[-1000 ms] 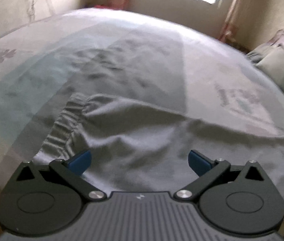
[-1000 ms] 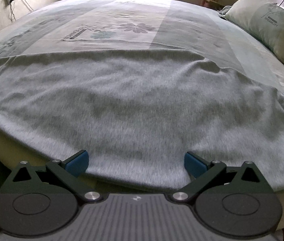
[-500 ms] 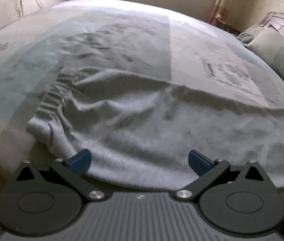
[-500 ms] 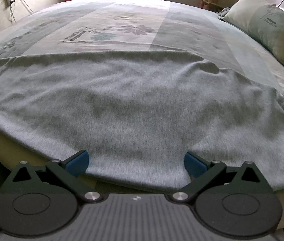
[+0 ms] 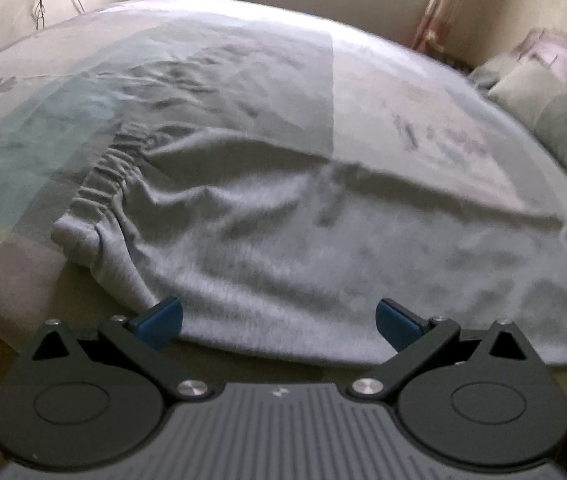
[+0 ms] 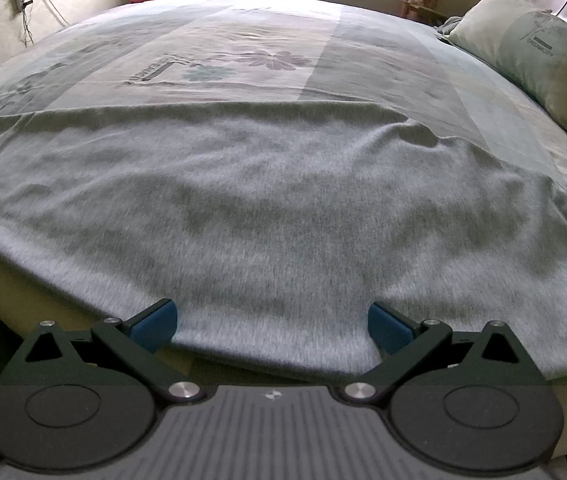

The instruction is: Fold clothes

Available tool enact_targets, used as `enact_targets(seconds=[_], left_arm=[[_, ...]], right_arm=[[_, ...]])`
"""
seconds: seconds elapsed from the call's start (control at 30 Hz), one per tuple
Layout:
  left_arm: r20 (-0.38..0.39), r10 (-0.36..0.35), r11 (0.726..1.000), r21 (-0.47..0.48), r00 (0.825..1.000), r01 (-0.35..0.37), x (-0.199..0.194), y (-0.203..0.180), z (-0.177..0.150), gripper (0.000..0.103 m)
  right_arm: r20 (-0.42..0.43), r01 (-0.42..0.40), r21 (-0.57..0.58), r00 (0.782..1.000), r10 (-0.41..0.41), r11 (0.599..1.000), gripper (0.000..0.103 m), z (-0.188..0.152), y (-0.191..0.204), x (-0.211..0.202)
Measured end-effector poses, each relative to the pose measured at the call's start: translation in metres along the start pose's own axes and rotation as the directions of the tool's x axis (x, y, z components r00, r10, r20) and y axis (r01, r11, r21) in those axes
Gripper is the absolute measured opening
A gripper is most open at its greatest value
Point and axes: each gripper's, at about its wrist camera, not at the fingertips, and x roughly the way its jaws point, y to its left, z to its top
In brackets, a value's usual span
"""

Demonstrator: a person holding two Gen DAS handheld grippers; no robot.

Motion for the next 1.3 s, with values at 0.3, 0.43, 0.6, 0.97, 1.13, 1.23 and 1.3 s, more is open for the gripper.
enact_targets(seconds=[0.3,0.43,0.6,0.97,1.13,1.23,1.3], left_arm=[[0.066,-0.071,0.997,-0.009,0.995,0.072,0.022,0.004,0.046,0.102],[0.071,-0.097,0.994,-0.046,0.993,0.101,0.049,0.009,0.064,0.102],[0.066,0.049,0.991,-0.128,0.997,-0.04,0.074,0.028,0.069,0.102],[0.063,-0.007,0.998,-0.06,0.998,0.01,0.024,0.021,0.054,0.102],[0.116,-0.081,0.98,-0.173,0.99,0.1,-0.006,0.04,0.036,0.102],[0.179,-0.102,0.938,-0.311,0.979,0.155,-0.02,0.069,0.029,0.102],[0.198,-0.098,0.903,-0.395,0.975,0.171,-0.025,0.087,0.025,0.102]], right_arm=[[0.012,0.008,0.001,1.0,-0.008,1.0,0.103,-0.002,0.002,0.0],[0.01,0.007,0.0,1.0,-0.007,1.0,0.103,-0.002,0.002,0.001],[0.016,0.004,0.0,1.0,-0.004,1.0,0.103,-0.003,0.001,0.0],[0.033,0.004,0.001,0.999,-0.004,1.0,0.103,-0.005,0.001,0.0],[0.049,0.0,-0.002,0.999,0.0,1.0,0.103,-0.007,0.001,-0.001],[0.061,-0.003,-0.004,0.998,0.003,1.0,0.103,-0.008,0.0,-0.001],[0.062,-0.003,-0.004,0.998,0.003,1.0,0.103,-0.007,0.0,0.0]])
